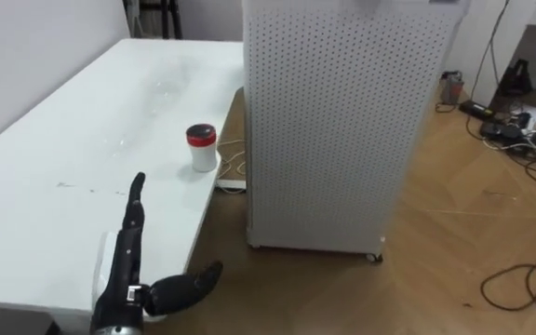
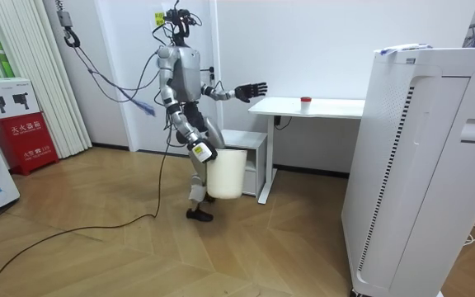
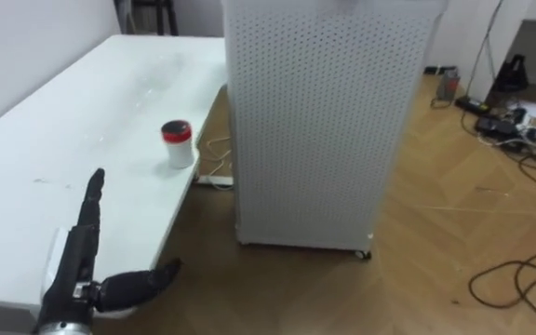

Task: Pick garbage

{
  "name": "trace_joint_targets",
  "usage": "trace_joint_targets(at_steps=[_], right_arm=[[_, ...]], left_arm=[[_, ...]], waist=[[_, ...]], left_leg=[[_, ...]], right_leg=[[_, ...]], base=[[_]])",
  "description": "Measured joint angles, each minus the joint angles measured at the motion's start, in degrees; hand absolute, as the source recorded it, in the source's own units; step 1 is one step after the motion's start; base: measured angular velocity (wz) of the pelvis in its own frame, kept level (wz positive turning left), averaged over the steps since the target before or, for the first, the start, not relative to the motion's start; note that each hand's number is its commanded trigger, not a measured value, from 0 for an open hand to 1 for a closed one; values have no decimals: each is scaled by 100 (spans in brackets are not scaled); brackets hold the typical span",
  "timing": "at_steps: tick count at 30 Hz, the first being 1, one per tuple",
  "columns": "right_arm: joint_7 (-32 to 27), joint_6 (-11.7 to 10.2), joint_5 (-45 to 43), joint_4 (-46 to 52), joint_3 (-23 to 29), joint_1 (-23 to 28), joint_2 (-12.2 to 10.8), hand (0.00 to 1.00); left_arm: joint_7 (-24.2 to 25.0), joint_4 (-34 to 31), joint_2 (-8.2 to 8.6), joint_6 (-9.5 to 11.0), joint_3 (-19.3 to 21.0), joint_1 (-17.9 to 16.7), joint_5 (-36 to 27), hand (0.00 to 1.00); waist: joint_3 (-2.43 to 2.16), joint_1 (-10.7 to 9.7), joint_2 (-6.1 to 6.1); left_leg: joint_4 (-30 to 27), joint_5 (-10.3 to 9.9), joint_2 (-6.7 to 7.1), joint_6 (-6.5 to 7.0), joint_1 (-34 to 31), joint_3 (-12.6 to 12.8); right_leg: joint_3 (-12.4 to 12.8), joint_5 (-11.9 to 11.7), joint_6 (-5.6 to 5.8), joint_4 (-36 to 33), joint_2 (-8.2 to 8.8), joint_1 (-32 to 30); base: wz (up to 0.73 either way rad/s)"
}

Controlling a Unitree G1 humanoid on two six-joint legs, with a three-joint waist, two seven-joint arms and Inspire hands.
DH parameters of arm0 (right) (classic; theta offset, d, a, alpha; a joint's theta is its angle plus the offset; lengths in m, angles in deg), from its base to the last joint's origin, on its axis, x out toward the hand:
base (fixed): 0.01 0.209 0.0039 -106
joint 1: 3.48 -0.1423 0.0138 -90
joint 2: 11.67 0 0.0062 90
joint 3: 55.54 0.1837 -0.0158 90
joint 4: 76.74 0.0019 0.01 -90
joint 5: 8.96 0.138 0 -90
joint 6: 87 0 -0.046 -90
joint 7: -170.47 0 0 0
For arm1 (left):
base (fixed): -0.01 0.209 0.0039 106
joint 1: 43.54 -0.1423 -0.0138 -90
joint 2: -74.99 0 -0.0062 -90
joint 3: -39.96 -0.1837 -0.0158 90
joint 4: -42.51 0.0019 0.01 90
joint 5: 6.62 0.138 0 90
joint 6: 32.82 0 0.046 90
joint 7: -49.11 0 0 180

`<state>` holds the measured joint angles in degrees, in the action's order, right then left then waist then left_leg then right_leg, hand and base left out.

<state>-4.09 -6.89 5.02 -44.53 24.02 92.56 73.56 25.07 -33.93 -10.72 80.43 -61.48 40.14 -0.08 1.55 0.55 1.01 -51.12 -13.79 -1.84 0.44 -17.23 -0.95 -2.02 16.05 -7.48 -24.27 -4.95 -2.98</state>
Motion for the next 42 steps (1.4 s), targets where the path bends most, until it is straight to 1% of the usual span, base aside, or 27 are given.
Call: trace_joint_targets(at_steps=[2,3,4,5,6,7,8,10,12,14,15,16,17,18,19,20,21,22,24,25,26,27,28,29,31,35,42], right_arm=[[-155,4,-16,-14,-10,-11,-17,100],[-185,5,-15,-20,-12,-14,-20,100],[-203,17,-5,-25,-20,-5,-17,100],[-209,57,-9,-20,-60,-5,-17,100],[-206,98,-26,-20,-80,-5,-20,100],[-186,146,-69,-21,-94,-7,-26,100],[-164,148,-90,-16,-92,-15,-16,100],[-176,143,-97,-18,-86,-20,-19,100],[-193,144,-98,12,-97,-36,-8,100],[-231,150,-94,64,-211,-79,51,100],[-226,151,-94,64,-252,-92,53,100],[-234,152,-73,66,-315,-117,38,100],[-278,153,-50,75,-342,-149,29,100],[-282,153,-50,94,-344,-172,24,100],[-283,151,-46,211,-352,-187,27,100],[-278,117,-51,279,-351,-227,31,100],[-278,115,-44,293,-350,-269,39,100],[-277,116,-44,297,-354,-348,42,100],[-277,114,-37,285,-382,-370,44,100],[-276,117,-54,273,-433,-332,34,100],[-272,117,-89,273,-462,-278,26,100],[-270,117,-123,272,-464,-251,24,100],[-263,117,-205,270,-464,-238,23,100],[-241,116,-281,256,-463,-226,16,100],[-158,116,-312,225,-455,-294,16,100],[10,115,-295,212,-406,-336,78,100],[264,116,-319,155,-411,-304,83,100]], left_arm=[[-14,3,3,2,14,-5,-97,0],[-18,3,8,2,23,-9,-97,0],[-5,1,16,8,22,-11,-96,0],[10,-1,41,7,27,-6,-84,0],[23,-1,60,6,32,-10,-74,0],[72,-8,105,7,45,-15,-72,0],[104,-16,110,7,45,-14,-78,0],[118,-18,94,6,67,-18,-82,0],[133,-18,101,6,114,5,-89,0],[215,-17,97,7,153,107,-99,0],[221,-16,87,7,149,139,-100,0],[221,-15,97,7,139,204,-105,0],[219,-16,110,7,115,265,-99,0],[220,-16,109,7,111,285,-97,0],[217,-15,105,6,111,319,-85,0],[213,-7,106,5,110,355,-75,0],[209,-2,121,4,117,369,-82,0],[207,-3,129,5,118,373,-87,0],[216,-4,133,5,117,374,-85,0],[203,-3,113,5,120,373,-88,0],[201,-2,93,5,121,370,-89,0],[199,-3,94,5,124,370,-83,0],[169,-6,90,3,123,367,-72,0],[165,-11,93,-1,107,325,-36,0],[124,-18,57,0,111,325,-7,0],[-85,-20,51,-1,120,281,204,0],[-161,-522,6,0,159,229,746,0]], waist=[[-3,174,10],[-8,197,1],[-28,221,-24],[-53,240,13],[-88,251,8],[-116,258,98],[-136,260,162],[-127,285,219],[-123,301,249],[-112,417,278],[-99,424,298],[-84,429,310],[-73,442,308],[-69,447,292],[-58,450,238],[-18,422,164],[-17,430,128],[-17,456,56],[-22,434,-20],[-22,437,-8],[-24,406,25],[-33,400,42],[-49,391,70],[-100,306,19],[-112,302,0],[-83,321,94],[-91,374,171]], left_leg=[[1202,102,315,-113,-394,-4],[1604,185,364,-156,-427,-27],[2388,381,401,-166,-442,-30],[2853,727,425,-74,-461,-21],[2937,918,437,-59,-445,-11],[3049,1181,503,30,-307,50],[3036,1279,570,160,-250,78],[2770,1329,655,340,-223,121],[2488,1024,694,428,-221,330],[2195,597,800,523,-174,531],[2125,507,841,550,-132,561],[1960,334,893,605,-48,624],[1814,129,897,667,33,705],[1751,30,898,678,73,714],[1657,-130,892,702,157,683],[1655,-250,888,727,262,604],[1667,-277,886,733,296,562],[1769,-286,884,737,342,518],[1943,-278,846,731,448,419],[2065,-263,817,706,552,362],[2163,-256,814,679,669,257],[2198,-260,813,660,707,202],[2239,-289,800,599,772,94],[2269,-309,710,518,810,-61],[2444,-280,589,412,903,-193],[2780,-214,482,306,1191,-293],[2968,-193,453,271,1211,-393]], right_leg=[[140,83,-37,-70,7,16],[127,112,-51,-71,9,24],[81,216,-41,-90,6,89],[106,358,-11,-189,13,126],[140,417,19,-215,25,167],[189,541,62,-256,89,235],[200,634,98,-233,151,310],[196,760,143,-174,247,467],[206,886,219,-162,387,601],[-38,1101,498,-854,682,529],[-127,1112,526,-1171,767,456],[-265,1041,658,-1834,936,285],[-370,849,955,-2479,1082,97],[-443,724,1040,-2732,1146,28],[-553,421,1078,-3130,1223,-108],[-628,225,1080,-3440,1292,-266],[-629,275,1070,-3503,1323,-354],[-699,464,1056,-3539,1467,-608],[-748,622,1068,-3179,1623,-921],[-737,648,1092,-2603,1689,-1015],[-724,620,1111,-1821,1693,-1006],[-686,559,1116,-1423,1682,-994],[-600,-8,1220,-850,1632,-978],[-666,-128,1180,-585,1469,-781],[-887,-227,1096,-228,1312,-513],[-974,-252,1064,145,1172,-186],[-1088,-262,1046,424,1117,-95]], base=[[-49],[-38],[-24],[-19],[-14],[-7],[-8],[-15],[-23],[-31],[-13],[-5],[0],[-5],[0],[-4],[-10],[-3],[13],[28],[32],[39],[47],[43],[36],[14],[4]])
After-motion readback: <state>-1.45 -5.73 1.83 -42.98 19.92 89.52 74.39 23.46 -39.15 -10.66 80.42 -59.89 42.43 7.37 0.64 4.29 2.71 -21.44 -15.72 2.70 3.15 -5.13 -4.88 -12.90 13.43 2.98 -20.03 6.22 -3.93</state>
